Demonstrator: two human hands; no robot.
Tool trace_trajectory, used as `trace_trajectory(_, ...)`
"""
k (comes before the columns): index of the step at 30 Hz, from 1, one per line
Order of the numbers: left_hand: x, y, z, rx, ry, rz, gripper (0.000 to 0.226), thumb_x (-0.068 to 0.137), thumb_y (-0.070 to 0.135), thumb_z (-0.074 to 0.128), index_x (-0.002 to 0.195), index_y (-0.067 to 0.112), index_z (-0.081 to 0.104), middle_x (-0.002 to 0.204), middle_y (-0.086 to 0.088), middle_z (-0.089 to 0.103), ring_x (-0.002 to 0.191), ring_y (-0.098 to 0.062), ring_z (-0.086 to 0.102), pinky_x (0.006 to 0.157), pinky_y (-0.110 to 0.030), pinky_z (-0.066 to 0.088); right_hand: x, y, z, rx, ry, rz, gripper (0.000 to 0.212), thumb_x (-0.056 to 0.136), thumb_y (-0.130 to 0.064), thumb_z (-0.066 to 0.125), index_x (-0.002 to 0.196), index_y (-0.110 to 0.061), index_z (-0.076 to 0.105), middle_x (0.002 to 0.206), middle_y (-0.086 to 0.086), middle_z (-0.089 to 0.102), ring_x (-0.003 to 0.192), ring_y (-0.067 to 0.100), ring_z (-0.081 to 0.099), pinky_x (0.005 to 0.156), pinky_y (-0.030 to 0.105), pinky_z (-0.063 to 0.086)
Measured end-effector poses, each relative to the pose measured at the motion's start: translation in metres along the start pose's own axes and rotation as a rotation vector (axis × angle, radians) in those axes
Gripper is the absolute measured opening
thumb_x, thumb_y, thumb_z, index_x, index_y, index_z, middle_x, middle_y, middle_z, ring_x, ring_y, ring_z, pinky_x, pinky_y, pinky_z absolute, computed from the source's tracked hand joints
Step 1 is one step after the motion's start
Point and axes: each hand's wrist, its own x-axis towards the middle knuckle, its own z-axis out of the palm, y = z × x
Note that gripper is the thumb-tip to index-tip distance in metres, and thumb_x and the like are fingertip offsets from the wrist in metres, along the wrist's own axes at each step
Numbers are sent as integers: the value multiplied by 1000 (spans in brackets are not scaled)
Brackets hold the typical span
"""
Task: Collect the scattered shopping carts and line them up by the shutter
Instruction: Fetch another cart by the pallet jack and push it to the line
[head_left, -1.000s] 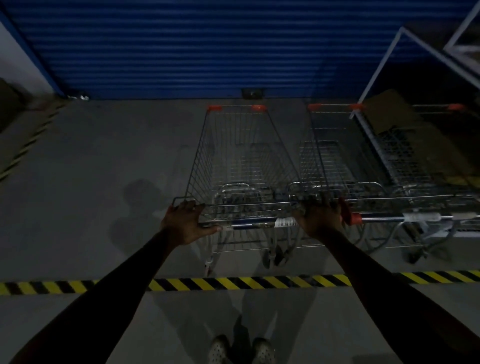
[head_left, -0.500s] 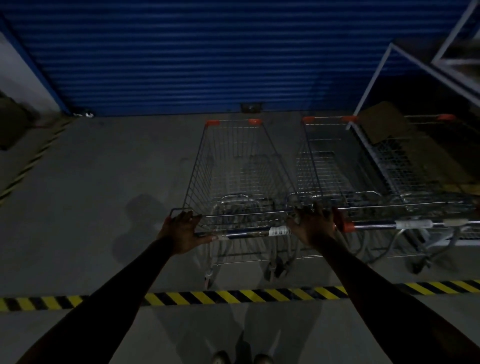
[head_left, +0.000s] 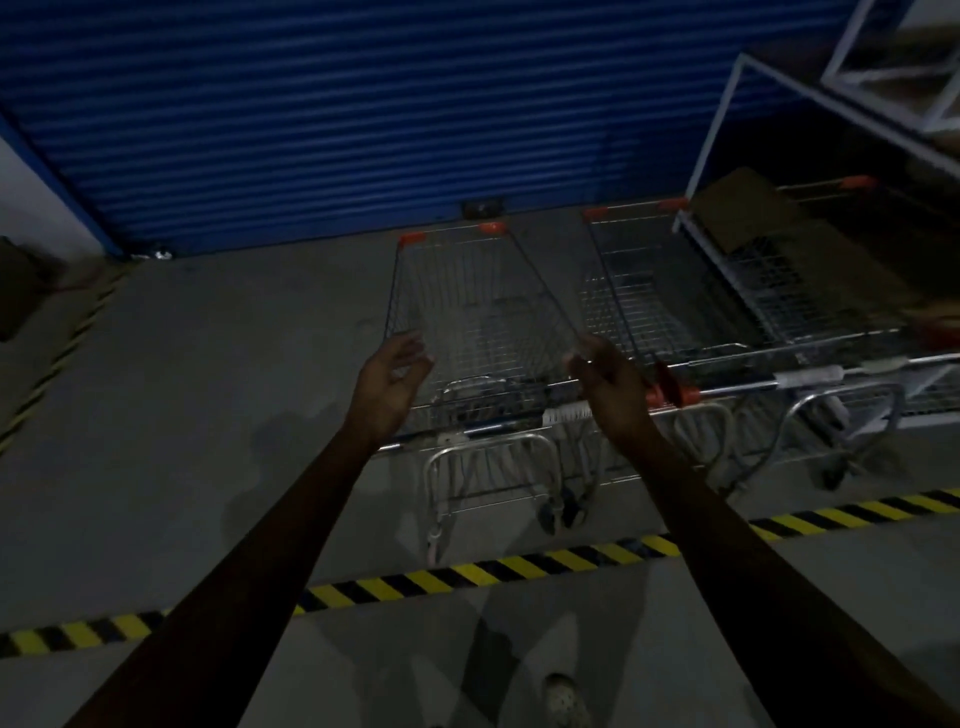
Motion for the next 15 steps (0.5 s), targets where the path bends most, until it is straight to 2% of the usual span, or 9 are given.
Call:
trace_trajectory(2,-8,6,-6,-110,-27,15,23,95,13,66,118,13,62,106,-1,66,95,-5,62,92,-32,48,-24,-13,13,189,41,58,58,80,-38,80,126,-8,61,123,9,64,114,24,61,92,35,50)
trace_trajectory(4,-20,10,-17,-220,-59,1,20,98,12,62,117,13,63,106,-1,67,96,-3,63,92,-30,48,-55,-26,28,284,84,105,41,89,-27,70,125,-9,61,115,9,65,104,23,61,80,31,48)
trace_trajectory(7,-43,4,-38,-346,-137,-37,15,100,15,58,111,20,67,116,-9,69,107,-16,65,88,-29,51,-112,-43,52,338,136,137,35,83,-35,65,114,-19,63,101,4,67,85,14,65,66,21,51)
trace_trajectory(8,-52,3,-43,-370,-173,-38,14,100,15,58,110,20,67,118,-13,69,109,-21,65,87,-30,53,-132,-47,60,332,164,135,32,83,-36,64,111,-21,63,99,4,67,83,14,65,66,22,51)
trace_trajectory(10,-70,1,-52,-403,-232,-35,14,101,13,55,112,13,65,114,-19,68,102,-25,66,83,-29,55,-171,-53,74,321,211,139,17,96,-32,61,110,-22,64,102,5,67,88,19,65,72,27,50)
trace_trajectory(12,-90,4,-60,-441,-298,-54,14,102,10,53,112,7,61,105,-18,66,89,-17,66,71,-23,55,-210,-59,82,331,278,155,11,102,-28,55,105,-23,65,98,4,69,87,19,66,74,29,49)
trace_trajectory(13,-98,7,-62,-463,-345,-54,12,101,13,55,109,8,62,102,-16,66,86,-15,66,70,-23,54,-227,-63,84,331,316,153,10,101,-30,56,103,-24,65,97,2,70,84,16,67,73,28,50)
trace_trajectory(15,-117,16,-59,-487,-450,-47,16,91,31,65,99,18,67,101,-15,68,90,-21,66,76,-29,51,-262,-73,81,319,386,157,10,102,-32,55,103,-28,65,98,-2,72,83,14,68,75,29,53)
